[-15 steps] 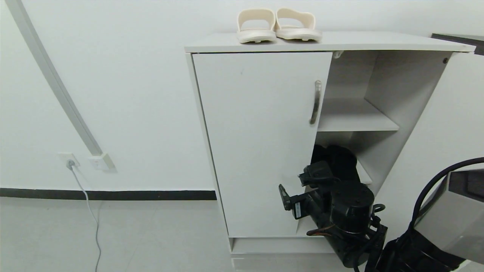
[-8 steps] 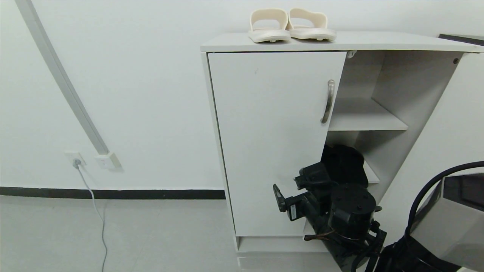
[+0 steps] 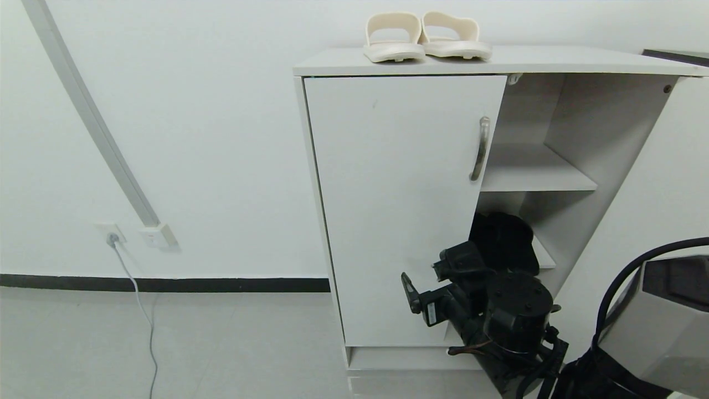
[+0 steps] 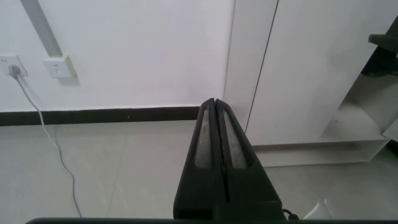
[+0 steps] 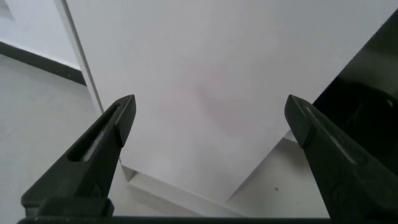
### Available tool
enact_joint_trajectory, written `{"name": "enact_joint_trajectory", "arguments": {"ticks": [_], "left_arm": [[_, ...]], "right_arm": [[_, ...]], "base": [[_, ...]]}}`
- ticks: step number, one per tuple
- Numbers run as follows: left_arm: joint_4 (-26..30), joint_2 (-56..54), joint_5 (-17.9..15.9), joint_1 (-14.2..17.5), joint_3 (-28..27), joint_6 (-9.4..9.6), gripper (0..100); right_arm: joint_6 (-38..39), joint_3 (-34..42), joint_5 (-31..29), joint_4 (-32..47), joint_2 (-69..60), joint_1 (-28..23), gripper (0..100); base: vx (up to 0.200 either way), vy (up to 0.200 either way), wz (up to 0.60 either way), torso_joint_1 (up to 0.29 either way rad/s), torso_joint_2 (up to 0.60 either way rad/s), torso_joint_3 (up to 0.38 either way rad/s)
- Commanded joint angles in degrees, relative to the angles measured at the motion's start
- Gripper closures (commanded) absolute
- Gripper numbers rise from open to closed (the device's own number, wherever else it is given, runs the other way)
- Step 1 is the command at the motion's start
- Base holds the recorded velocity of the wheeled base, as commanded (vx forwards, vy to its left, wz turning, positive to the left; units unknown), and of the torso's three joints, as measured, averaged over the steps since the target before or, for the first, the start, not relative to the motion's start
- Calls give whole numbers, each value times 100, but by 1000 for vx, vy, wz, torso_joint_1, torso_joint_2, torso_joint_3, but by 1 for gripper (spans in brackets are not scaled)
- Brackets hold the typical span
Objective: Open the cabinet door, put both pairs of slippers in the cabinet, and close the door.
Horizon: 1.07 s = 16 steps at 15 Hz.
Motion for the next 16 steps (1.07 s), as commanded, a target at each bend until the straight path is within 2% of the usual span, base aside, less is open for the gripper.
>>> {"name": "enact_joint_trajectory", "arguments": {"ticks": [1, 4, 8, 16], "left_arm": [[0, 6, -2, 1, 1, -2, 100], [0, 6, -2, 1, 1, -2, 100], [0, 6, -2, 1, 1, -2, 100], [0, 6, -2, 1, 1, -2, 100]], "right_arm": [[-1, -10, 1, -2, 26, 0, 0], [-1, -18, 1, -2, 26, 0, 0], [-1, -27, 1, -2, 26, 0, 0], [-1, -45, 1, -2, 26, 0, 0]], "base": [[0, 0, 0, 2, -61, -36], [0, 0, 0, 6, -175, -302], [0, 0, 0, 36, -500, -375], [0, 0, 0, 134, -466, -343]]}}
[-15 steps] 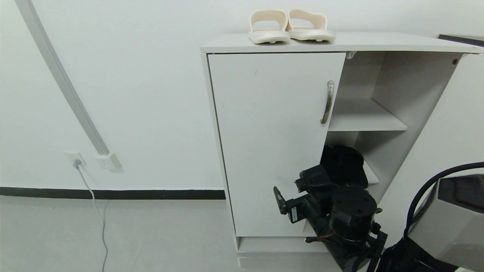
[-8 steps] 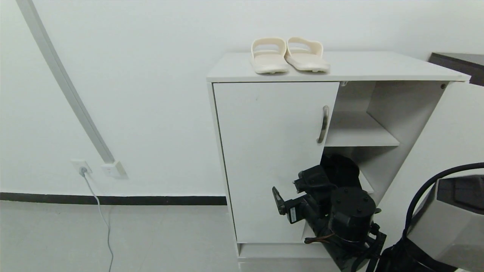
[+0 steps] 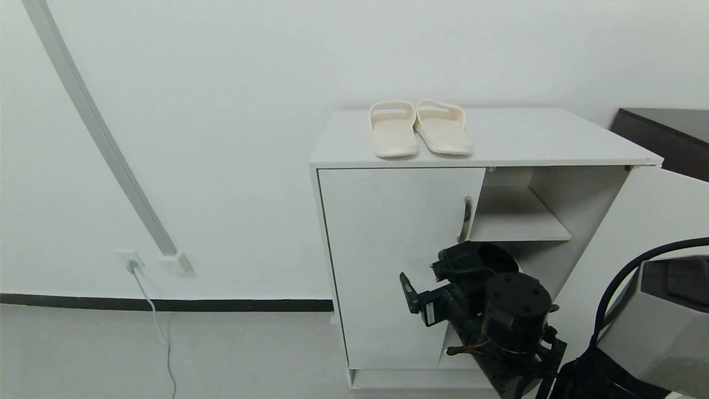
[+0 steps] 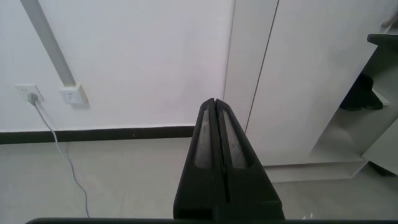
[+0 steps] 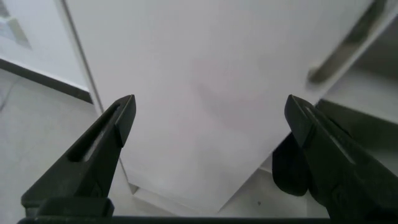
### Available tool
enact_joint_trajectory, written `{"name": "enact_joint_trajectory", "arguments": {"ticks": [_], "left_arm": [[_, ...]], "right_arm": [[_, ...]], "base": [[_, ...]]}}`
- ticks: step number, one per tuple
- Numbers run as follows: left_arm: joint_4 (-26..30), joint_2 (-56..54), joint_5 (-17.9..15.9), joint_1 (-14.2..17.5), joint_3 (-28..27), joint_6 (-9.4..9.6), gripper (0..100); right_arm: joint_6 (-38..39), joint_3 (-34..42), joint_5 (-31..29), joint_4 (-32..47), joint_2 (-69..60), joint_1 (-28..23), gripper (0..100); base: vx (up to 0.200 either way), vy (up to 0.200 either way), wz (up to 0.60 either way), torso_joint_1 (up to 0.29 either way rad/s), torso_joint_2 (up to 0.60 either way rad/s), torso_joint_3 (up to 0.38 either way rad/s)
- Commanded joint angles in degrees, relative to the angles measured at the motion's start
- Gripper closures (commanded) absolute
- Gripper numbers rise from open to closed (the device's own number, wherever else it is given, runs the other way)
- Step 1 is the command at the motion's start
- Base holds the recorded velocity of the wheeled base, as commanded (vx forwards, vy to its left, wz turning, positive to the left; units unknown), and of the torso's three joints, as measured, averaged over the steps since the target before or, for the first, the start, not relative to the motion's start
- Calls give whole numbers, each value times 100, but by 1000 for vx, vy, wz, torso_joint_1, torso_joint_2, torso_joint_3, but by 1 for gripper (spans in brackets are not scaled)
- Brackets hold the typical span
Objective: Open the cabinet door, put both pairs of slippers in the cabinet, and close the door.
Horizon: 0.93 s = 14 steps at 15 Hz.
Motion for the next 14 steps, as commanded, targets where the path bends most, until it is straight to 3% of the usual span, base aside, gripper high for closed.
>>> {"name": "enact_joint_trajectory", "arguments": {"ticks": [1, 14], "left_arm": [[0, -1, -2, 1, 1, -4, 100], [0, -1, 7, 1, 1, -4, 100]], "right_arm": [[-1, 2, -1, -10, 8, -1, 0], [-19, 11, 8, -107, 78, -28, 0]], "base": [[0, 0, 0, 159, -491, -315], [0, 0, 0, 212, -524, -318]]}}
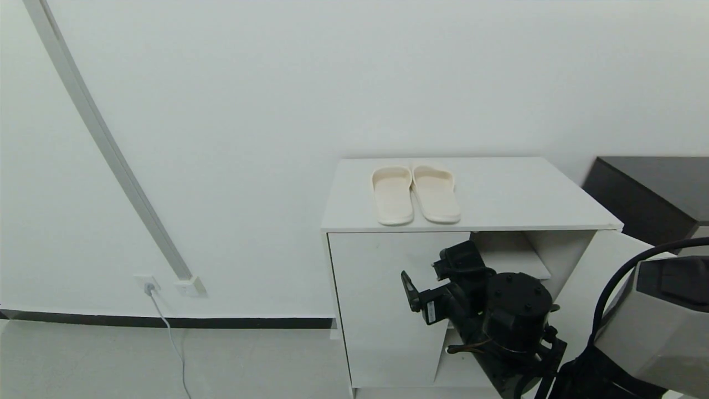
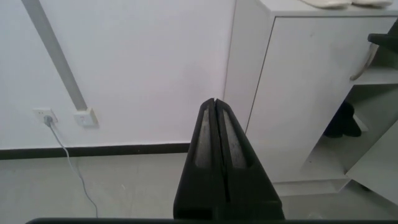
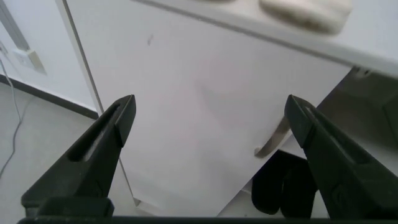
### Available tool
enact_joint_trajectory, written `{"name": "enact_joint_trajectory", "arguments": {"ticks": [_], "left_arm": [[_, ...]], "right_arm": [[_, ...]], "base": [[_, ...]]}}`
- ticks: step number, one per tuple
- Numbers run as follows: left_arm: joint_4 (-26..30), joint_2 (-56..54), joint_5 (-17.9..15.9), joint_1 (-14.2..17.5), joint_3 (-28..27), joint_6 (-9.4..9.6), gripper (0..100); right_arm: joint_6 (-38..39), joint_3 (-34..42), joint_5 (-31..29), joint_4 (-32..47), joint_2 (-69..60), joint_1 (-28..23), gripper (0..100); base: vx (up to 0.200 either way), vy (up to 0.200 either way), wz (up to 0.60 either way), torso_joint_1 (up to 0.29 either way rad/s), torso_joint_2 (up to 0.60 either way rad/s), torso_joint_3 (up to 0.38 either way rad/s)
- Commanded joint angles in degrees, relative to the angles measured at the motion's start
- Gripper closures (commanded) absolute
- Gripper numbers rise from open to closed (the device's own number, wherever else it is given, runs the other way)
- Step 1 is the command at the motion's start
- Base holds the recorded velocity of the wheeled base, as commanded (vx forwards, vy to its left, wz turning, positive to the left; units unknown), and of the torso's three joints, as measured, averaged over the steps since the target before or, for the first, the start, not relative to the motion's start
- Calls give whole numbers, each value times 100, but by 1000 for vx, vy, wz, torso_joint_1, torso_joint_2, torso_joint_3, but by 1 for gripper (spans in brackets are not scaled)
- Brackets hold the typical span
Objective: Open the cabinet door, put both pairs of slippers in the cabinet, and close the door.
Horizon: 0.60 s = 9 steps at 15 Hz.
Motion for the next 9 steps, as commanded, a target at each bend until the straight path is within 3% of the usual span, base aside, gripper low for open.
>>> {"name": "enact_joint_trajectory", "arguments": {"ticks": [1, 5, 9], "left_arm": [[0, -1, 1, 1, 1, 4, 100], [0, -1, 1, 1, 1, -4, 100], [0, -1, 1, 1, 1, -4, 100]], "right_arm": [[-2, -4, 2, -8, 30, -2, 0], [-2, -22, 2, -17, 30, -2, 0], [-134, -13, 37, -334, 145, -99, 0]], "base": [[0, 0, 0, 246, -574, -330], [0, 0, 0, 261, -587, -325], [0, 0, 0, 166, -355, -193]]}}
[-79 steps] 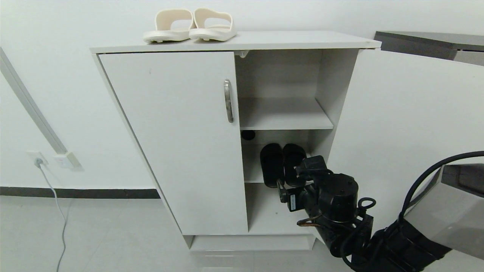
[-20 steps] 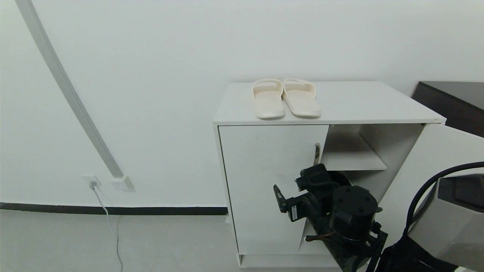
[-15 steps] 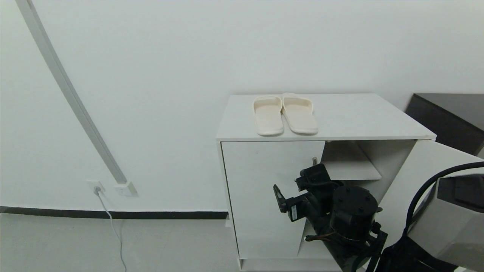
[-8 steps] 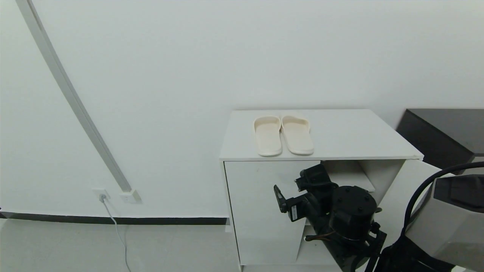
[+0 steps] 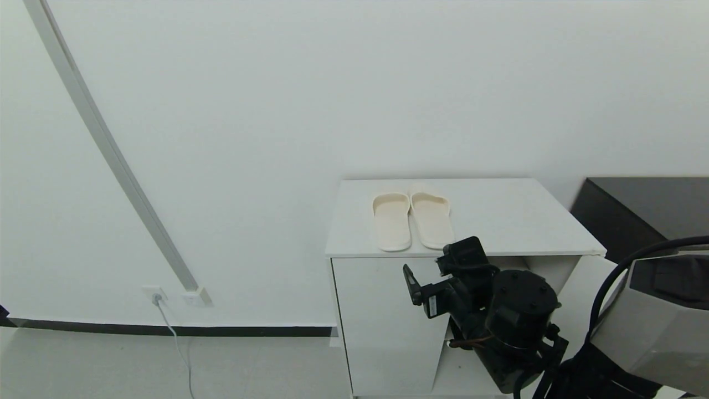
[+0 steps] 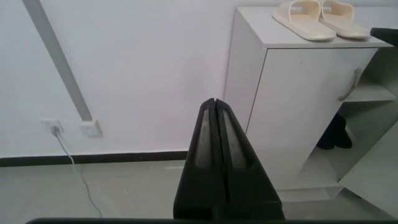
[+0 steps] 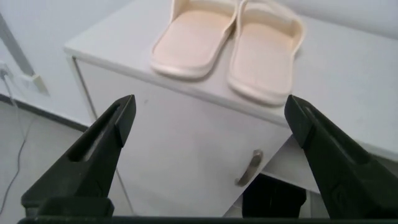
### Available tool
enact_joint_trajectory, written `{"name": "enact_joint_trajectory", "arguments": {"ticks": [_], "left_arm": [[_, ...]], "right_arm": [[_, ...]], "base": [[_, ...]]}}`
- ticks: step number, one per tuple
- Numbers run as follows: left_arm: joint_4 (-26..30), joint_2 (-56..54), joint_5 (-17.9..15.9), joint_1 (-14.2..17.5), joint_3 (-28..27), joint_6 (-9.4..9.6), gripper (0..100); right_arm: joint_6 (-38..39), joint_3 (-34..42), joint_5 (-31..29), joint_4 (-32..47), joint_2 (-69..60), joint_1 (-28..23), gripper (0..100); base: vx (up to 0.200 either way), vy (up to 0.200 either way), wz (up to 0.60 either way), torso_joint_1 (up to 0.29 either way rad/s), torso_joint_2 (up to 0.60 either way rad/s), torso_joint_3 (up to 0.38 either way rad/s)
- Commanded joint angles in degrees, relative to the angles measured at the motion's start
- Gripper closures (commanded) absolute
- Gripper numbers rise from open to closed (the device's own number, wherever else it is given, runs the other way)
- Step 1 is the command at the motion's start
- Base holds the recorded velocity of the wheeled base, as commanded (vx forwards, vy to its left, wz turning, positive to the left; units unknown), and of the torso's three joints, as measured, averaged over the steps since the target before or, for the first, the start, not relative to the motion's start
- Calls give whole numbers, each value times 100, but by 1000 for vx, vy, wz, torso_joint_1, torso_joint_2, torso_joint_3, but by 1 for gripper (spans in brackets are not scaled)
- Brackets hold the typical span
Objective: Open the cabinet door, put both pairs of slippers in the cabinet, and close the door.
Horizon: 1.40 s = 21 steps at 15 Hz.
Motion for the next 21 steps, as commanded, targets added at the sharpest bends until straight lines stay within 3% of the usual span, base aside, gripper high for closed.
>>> {"name": "enact_joint_trajectory", "arguments": {"ticks": [1, 4, 6, 11, 14, 16, 21], "left_arm": [[2, -1, 1, 1, 1, 3, 100], [2, -1, 1, 1, 1, 3, 100], [2, -1, 1, 9, 1, 12, 100], [2, -1, -8, 1, 1, 38, 100], [2, -1, -8, 1, 1, 38, 100], [2, -1, -8, 1, 1, 29, 100], [2, -1, -17, 1, 1, 38, 100]], "right_arm": [[-87, -7, 10, -127, 109, -11, 0], [-228, -359, 10, -30, 21, -11, 0], [-70, -772, -16, 867, -198, -28, 0], [1125, -2222, -280, 4048, -752, -90, 0], [1582, -2802, -280, 5367, -1042, -72, 0], [1767, -2855, -306, 5665, -1104, -46, 0], [1793, -2820, -579, 5586, -1051, 68, 0]], "base": [[0, 0, 0, 36, -61, -36], [0, 0, 0, 0, 0, 0], [0, 0, 0, 0, 0, 0], [0, 0, 0, 0, 0, 0], [0, 0, 0, 0, 0, 0], [0, 0, 0, 0, 0, 0], [200, 0, 0, 2, -4, 3]]}}
